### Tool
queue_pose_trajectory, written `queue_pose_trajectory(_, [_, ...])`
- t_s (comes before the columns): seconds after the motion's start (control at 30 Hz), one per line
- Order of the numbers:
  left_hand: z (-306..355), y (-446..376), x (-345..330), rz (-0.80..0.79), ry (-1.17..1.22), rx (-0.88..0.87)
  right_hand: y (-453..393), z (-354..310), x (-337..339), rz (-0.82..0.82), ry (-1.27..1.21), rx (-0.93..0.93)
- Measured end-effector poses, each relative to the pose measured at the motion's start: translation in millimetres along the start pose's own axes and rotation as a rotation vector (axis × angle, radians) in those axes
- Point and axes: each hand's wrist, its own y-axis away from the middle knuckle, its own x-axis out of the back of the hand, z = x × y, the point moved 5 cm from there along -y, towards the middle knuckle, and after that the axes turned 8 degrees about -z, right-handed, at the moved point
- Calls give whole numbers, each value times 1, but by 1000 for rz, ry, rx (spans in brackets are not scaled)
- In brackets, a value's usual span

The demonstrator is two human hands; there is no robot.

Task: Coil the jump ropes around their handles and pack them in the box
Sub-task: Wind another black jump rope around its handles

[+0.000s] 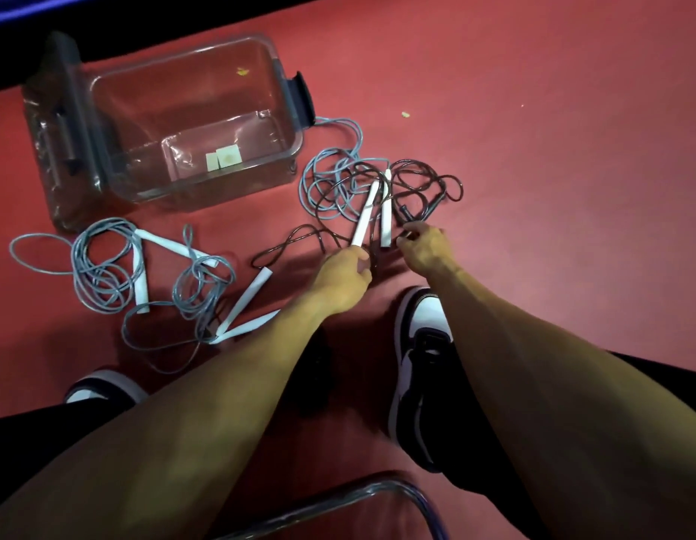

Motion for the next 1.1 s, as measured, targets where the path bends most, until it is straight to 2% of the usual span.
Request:
queue_pose_trajectory(0.23, [-9,-14,-7,4,11,52,-12,-4,-25,-144,131,-54])
queue_pose_trajectory(0.37, [-7,-14,-5,12,22,46,-9,-2,-30,-157,146,-103])
queue_pose_trajectory(0.43, [-8,-14,-3,13,27,53,-6,-3,-31,-158,54,-106])
queue_pose_trajectory(0.53, [-7,-12,1,21,13,55,-7,2,-31,-114,-233,-117])
queue_pose_trajectory(0.73, [5,-8,11,66,67,35,22,-18,-34,-158,-621,-123])
queue_pose_trajectory(0.97, [9,-7,10,67,16,80,44,-30,-38,-262,-699,-120])
queue_pose_trajectory(1.1, [0,-4,14,94,-44,91,40,-30,-45,-242,-673,-57])
